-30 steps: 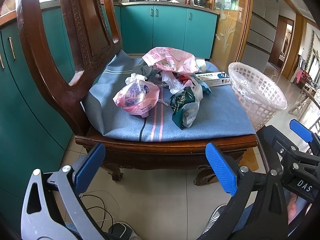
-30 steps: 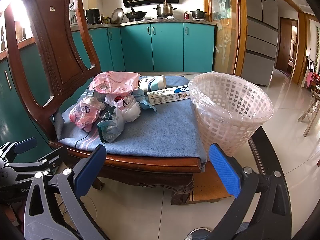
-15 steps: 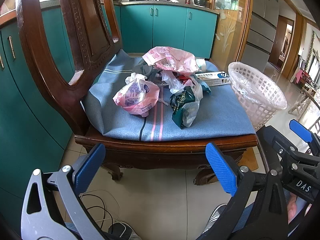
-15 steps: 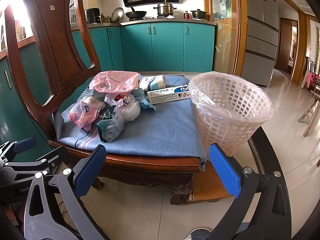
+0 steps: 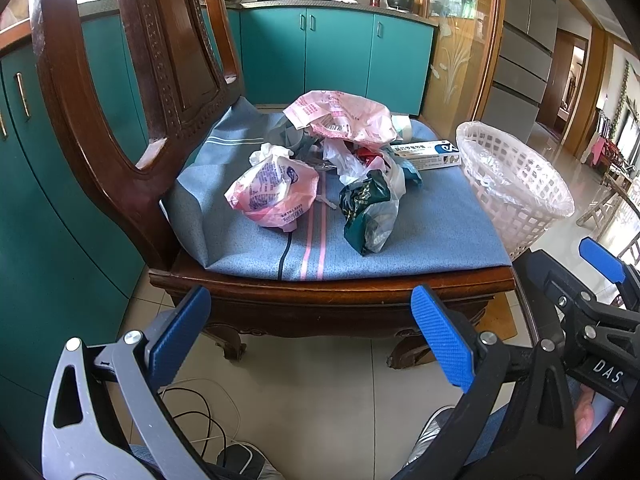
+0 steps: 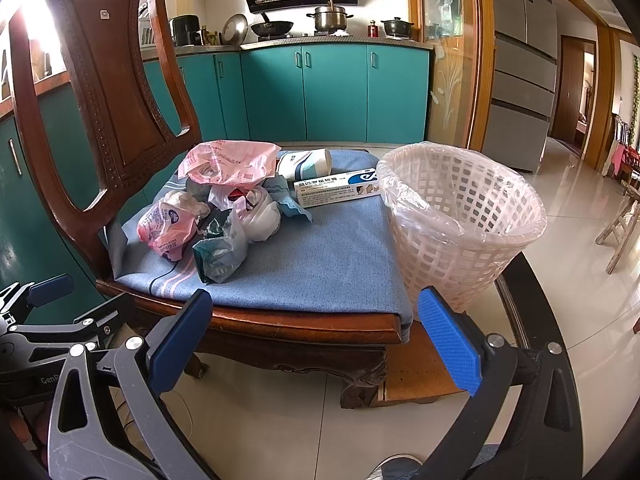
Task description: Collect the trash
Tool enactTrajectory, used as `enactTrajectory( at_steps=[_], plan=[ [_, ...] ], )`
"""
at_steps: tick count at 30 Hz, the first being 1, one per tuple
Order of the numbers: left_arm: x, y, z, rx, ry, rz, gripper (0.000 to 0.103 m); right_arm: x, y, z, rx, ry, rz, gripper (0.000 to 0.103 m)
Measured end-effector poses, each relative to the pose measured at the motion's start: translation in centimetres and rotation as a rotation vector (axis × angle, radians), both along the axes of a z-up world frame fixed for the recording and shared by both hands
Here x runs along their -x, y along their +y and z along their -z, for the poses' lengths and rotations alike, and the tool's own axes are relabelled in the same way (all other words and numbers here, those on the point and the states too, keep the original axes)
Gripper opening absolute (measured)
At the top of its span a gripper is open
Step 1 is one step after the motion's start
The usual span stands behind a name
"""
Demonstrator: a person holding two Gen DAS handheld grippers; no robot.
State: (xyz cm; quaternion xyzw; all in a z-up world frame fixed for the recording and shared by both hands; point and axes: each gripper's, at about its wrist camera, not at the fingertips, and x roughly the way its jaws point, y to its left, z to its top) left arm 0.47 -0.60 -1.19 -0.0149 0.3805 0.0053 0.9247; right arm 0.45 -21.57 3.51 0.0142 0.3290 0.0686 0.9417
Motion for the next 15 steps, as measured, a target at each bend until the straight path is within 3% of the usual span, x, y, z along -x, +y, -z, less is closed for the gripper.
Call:
enactTrajectory(
  at_steps=[15],
  plan=[
    [-0.07,0.01,0.19,0.001,0.007,0.002,0.1,0.03,-0.1,0.12,0.0,0.002,0.0,0.1]
  ],
)
